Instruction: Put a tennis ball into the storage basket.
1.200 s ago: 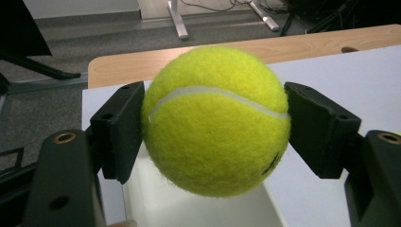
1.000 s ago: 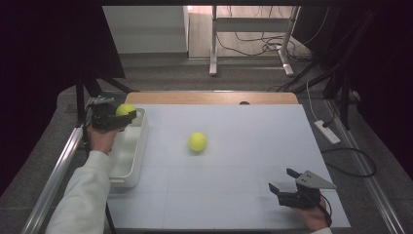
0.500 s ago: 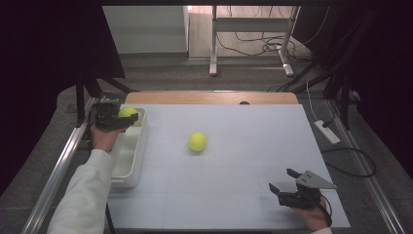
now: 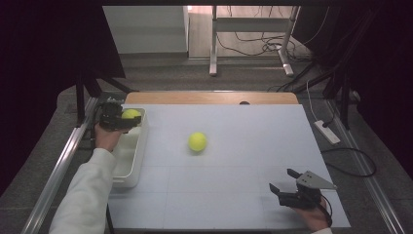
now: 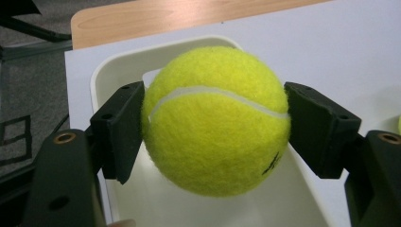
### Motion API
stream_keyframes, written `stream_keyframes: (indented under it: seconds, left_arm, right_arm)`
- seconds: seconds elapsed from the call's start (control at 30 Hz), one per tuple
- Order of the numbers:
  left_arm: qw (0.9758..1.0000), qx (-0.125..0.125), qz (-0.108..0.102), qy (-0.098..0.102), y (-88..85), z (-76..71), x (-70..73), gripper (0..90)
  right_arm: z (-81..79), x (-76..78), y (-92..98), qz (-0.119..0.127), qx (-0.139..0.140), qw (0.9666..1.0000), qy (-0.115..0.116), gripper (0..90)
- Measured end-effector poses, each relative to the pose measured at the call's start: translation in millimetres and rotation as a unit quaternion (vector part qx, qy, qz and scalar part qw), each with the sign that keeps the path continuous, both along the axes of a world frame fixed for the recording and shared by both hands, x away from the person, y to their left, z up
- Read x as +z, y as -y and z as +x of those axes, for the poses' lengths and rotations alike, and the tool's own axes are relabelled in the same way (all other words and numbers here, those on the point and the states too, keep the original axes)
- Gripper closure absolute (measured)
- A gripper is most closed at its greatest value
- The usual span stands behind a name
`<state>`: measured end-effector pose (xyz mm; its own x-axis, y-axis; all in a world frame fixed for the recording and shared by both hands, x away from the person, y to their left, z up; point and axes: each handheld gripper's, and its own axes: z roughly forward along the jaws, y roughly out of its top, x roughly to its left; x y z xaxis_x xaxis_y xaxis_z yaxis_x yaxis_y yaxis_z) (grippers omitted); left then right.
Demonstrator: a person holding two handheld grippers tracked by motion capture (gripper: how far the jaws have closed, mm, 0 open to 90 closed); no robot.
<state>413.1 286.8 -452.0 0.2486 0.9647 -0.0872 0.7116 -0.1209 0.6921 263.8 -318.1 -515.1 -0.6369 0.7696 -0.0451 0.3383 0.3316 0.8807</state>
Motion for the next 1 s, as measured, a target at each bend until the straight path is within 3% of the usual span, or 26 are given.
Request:
stream_keyframes:
  seconds: [0.83, 0.93, 1.0]
  left_arm:
    - [1.0, 0.0, -0.002, -0.003, -0.2, 0.0, -0.2, 26.1]
    - [0.9999, 0.005, -0.006, 0.01, -1.0, -1.2, 1.0, 24.3]
    - [0.9997, 0.008, -0.015, 0.018, -2.2, -2.1, 3.3, 17.0]
  right_arm:
    - [0.0, 0.2, 0.1, 0.0, 0.0, 1.0, 0.001, 12.4]
    - [0.1, 0.1, 0.2, 0.0, 0.001, 1.0, 0.001, 12.4]
    - [0.1, 0.1, 0.1, 0.0, 0.001, 1.0, 0.001, 12.4]
